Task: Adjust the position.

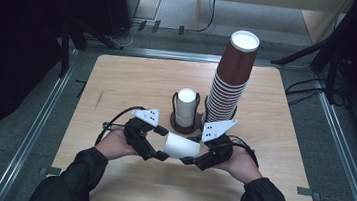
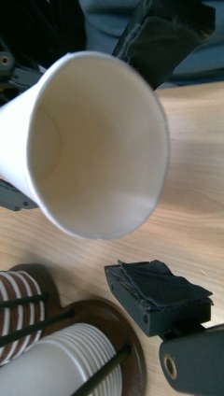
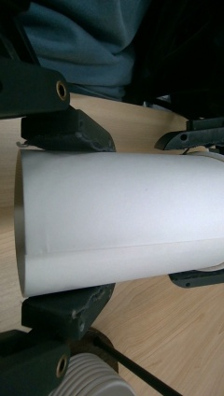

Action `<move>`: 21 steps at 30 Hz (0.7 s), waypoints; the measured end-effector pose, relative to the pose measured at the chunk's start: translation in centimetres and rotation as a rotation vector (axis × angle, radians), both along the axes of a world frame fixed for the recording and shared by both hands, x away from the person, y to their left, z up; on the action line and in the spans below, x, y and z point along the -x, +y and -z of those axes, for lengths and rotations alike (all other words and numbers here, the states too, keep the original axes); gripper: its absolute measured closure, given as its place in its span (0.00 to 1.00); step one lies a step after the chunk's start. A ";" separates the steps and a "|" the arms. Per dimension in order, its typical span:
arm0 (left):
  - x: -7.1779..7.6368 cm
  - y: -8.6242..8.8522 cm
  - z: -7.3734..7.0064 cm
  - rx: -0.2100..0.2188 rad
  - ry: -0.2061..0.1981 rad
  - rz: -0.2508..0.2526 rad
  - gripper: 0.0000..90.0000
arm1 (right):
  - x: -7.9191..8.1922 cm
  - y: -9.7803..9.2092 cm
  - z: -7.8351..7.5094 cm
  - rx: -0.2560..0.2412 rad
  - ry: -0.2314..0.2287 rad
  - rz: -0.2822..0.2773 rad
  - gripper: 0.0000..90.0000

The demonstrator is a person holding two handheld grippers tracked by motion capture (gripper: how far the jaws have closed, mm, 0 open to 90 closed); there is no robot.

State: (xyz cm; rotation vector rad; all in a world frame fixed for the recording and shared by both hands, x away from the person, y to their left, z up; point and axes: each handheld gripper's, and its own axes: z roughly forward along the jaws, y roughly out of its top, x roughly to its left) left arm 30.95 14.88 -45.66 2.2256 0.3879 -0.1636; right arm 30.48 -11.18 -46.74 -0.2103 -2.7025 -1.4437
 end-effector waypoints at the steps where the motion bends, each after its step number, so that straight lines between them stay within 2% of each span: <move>1: 0.0 0.0 0.0 0.004 -0.002 -0.004 0.10 | 0.0 0.0 0.0 -0.010 -0.002 -0.005 0.38; 3: 0.1 -0.2 -0.2 0.014 -0.014 -0.011 0.10 | 0.0 0.0 -0.1 -0.019 -0.002 -0.007 0.38; 5: 0.1 -0.3 -0.3 0.037 -0.003 0.004 0.16 | 0.0 0.0 -0.1 -0.027 0.015 0.000 0.38; 10: 0.2 -0.7 -0.1 0.034 0.007 0.022 0.16 | -0.1 0.1 -0.1 -0.049 0.036 -0.006 0.38; 12: 0.3 -0.6 -0.2 0.039 -0.005 0.027 0.18 | -0.1 0.2 -0.1 -0.056 0.042 -0.010 0.38; 14: 0.2 -0.5 -0.3 0.057 0.012 0.035 0.24 | -0.1 0.2 0.0 -0.052 0.048 -0.011 0.38; 16: 0.1 -0.4 -0.2 0.060 0.033 0.040 0.26 | -0.1 0.2 0.0 -0.050 0.050 -0.017 0.38; 21: 0.2 -0.3 -0.4 0.053 0.036 0.054 0.28 | -0.1 0.2 0.0 -0.050 0.056 -0.026 0.38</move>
